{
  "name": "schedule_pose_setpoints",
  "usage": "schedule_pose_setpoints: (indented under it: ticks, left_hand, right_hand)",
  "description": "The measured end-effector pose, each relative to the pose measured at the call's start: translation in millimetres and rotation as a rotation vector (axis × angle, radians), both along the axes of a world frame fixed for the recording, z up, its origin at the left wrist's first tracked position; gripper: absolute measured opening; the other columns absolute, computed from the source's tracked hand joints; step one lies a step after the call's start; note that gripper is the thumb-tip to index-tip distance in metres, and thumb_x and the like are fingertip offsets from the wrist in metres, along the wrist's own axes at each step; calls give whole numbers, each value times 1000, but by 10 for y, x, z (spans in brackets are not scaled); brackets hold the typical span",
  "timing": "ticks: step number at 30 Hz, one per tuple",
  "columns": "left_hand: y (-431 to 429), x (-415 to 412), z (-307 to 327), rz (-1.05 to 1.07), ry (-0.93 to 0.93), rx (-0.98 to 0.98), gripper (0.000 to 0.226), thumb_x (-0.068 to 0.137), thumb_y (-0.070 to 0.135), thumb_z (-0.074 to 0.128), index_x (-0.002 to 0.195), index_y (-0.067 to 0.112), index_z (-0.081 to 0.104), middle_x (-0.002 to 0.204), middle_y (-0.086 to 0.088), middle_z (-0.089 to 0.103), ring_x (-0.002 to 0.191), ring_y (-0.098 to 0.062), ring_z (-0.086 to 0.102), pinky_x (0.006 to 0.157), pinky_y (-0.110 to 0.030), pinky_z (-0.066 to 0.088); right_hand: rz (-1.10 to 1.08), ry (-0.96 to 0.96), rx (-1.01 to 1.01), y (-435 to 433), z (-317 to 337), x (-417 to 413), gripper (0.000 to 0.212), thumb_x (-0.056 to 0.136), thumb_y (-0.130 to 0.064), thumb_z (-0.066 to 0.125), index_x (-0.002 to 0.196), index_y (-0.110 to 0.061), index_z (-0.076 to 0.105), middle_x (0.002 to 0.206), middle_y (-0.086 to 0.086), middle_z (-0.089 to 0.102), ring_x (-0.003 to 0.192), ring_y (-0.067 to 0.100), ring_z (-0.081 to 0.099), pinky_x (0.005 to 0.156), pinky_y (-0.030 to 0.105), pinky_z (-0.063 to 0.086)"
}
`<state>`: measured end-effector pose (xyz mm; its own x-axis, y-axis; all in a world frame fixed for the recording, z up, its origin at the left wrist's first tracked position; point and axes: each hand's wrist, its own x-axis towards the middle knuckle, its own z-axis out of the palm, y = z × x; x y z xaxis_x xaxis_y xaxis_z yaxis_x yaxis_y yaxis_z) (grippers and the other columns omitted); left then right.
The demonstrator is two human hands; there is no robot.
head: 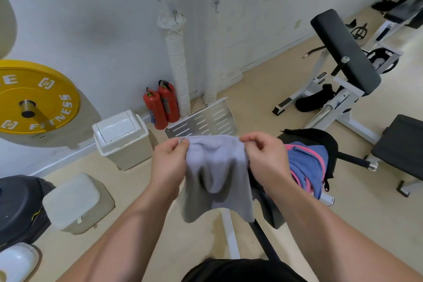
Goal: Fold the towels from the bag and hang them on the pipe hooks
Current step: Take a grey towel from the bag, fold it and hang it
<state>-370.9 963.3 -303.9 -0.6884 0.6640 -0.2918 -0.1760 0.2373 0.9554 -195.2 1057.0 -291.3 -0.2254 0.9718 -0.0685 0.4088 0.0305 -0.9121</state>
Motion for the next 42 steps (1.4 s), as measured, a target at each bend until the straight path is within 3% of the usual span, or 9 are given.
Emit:
schedule_pose_setpoints:
  ticks: [4,8,10,13,16,23,27,36,42]
  left_hand:
    - [-27,282,182,-95,-2,56,25,102,16,54,91,10,76,83,-8,77,72,-16,67,65,-27,53]
    - [-87,341,217,-170,40,72,27,103,17,52,92,13,77,85,-15,74,74,-18,63,68,-36,51]
    - [-123,325,194,-255,32,68,30,104,18,50,94,15,78,91,-17,75,79,-22,66,76,-49,56]
    - [-148,345,183,-311,-2,52,33,106,20,47,94,12,77,91,-20,74,78,-20,65,77,-47,55]
    - [-136,312,130,-246,13,18,32,105,23,48,94,14,77,84,-5,75,79,-22,65,75,-39,53]
    - [-170,314,195,-263,-16,59,34,106,16,47,94,10,78,76,-1,72,67,-8,58,64,-21,47]
    - [-225,292,211,-324,10,80,37,107,18,42,98,14,78,94,-15,75,78,-10,62,75,-27,47]
    - [-279,289,232,-404,74,178,26,104,16,53,107,18,78,100,-1,78,88,-5,68,76,-16,52]
    - [-205,153,205,-291,26,115,29,107,18,45,105,5,70,91,-5,75,77,-7,63,70,-20,51]
  right_hand:
    - [294,146,-87,-229,86,-161,39,94,-5,51,94,-35,76,89,-7,75,84,16,73,76,37,61]
    - [360,105,25,-202,102,-151,37,91,0,58,89,-34,71,62,-16,55,60,4,51,64,25,50]
    - [367,97,49,-172,143,-138,28,88,-3,67,87,-30,73,72,-13,55,63,2,49,66,18,45]
    - [452,-42,193,-125,158,-131,16,86,-16,75,86,-33,73,99,-11,54,93,2,54,78,11,41]
    - [509,-116,347,-88,124,-125,9,87,-23,70,85,-32,69,103,-15,58,110,11,51,93,24,41]
    - [592,-123,348,-154,157,-176,15,89,-26,69,85,-39,63,83,-16,60,95,7,53,79,28,45]
    - [541,-104,384,-173,183,-164,11,89,-26,70,84,-35,66,78,-22,57,95,8,52,80,34,48]
    - [424,-44,424,-193,187,-182,12,83,-39,73,83,-32,63,85,-16,58,96,8,51,81,39,48]
    - [466,-320,642,5,20,-48,25,81,-52,70,76,-28,68,82,-18,58,93,15,49,84,44,41]
